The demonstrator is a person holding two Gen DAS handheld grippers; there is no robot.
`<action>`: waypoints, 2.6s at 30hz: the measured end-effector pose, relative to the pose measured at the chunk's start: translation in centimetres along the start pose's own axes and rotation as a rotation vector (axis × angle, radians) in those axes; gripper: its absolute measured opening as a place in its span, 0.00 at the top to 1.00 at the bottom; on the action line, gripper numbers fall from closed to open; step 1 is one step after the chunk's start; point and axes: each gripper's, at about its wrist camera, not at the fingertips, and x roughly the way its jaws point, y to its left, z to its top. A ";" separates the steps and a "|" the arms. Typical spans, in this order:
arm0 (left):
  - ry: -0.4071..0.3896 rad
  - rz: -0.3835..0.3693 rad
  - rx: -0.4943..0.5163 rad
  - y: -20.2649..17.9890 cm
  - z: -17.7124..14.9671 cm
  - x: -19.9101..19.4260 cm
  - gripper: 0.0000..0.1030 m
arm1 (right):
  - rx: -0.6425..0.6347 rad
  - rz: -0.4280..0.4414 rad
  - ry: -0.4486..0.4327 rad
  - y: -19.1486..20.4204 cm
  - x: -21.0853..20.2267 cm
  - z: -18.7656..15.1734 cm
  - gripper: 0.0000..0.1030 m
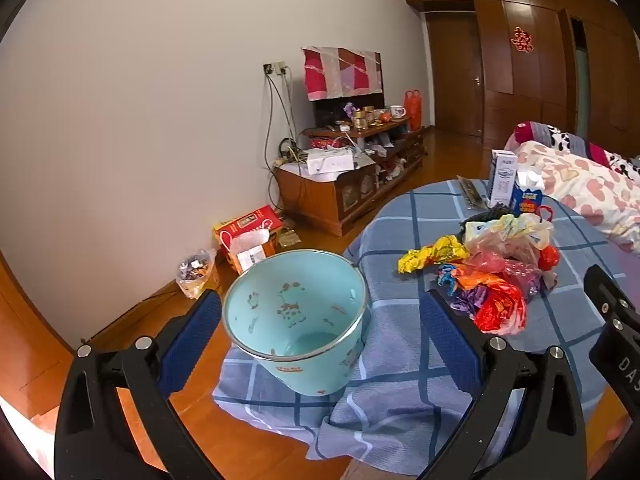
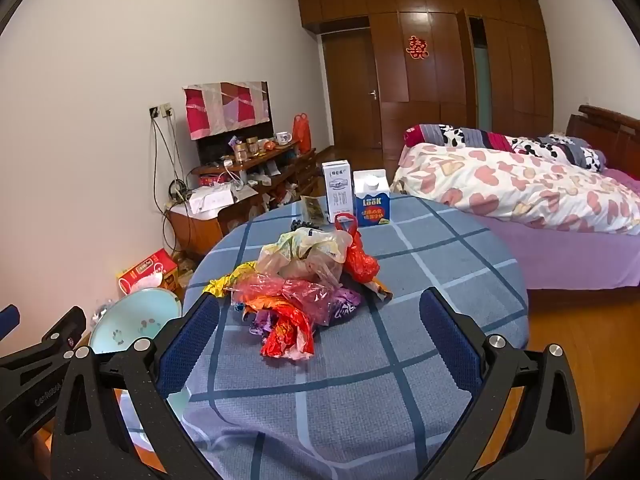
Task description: Collect trash
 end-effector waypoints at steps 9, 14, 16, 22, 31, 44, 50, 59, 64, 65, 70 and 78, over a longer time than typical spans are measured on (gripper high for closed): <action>-0.022 -0.009 0.023 -0.9 -0.4 -0.5 0.06 | 0.002 -0.001 -0.005 -0.1 0.0 0.1 0.04; -0.018 -0.014 0.017 -0.2 -0.1 -0.5 0.06 | 0.000 0.000 -0.007 -0.1 0.0 0.1 0.04; -0.016 -0.018 0.016 -0.1 0.0 -0.5 0.06 | 0.003 0.002 -0.007 -0.1 0.0 0.1 0.04; -0.020 -0.017 0.015 0.0 0.2 -0.7 0.06 | 0.000 -0.003 -0.008 0.0 0.1 0.1 0.04; -0.021 -0.018 0.017 -0.1 0.2 -0.7 0.06 | 0.015 -0.001 -0.011 -0.7 -0.1 0.3 0.04; -0.022 -0.019 0.018 -0.1 0.2 -0.8 0.06 | 0.014 -0.002 -0.021 -0.5 -0.2 0.0 0.04; -0.023 -0.020 0.016 -0.1 0.2 -0.8 0.06 | 0.007 0.005 -0.036 -0.3 -0.5 0.2 0.04; -0.025 -0.018 0.016 -0.2 0.3 -0.9 0.06 | 0.022 -0.005 -0.022 -0.6 -0.3 0.1 0.04; -0.025 -0.018 0.014 -0.1 0.2 -0.9 0.06 | 0.011 -0.004 -0.028 -0.5 -0.4 0.0 0.04; -0.025 -0.018 0.014 -0.2 0.3 -0.9 0.06 | 0.009 -0.004 -0.029 -0.5 -0.4 0.0 0.05; -0.024 -0.018 0.015 -0.1 0.3 -0.8 0.06 | 0.009 -0.006 -0.029 -0.5 -0.4 0.0 0.05; -0.023 -0.020 0.014 -0.2 0.3 -1.1 0.06 | 0.010 -0.011 -0.031 -0.7 -0.6 -0.1 0.05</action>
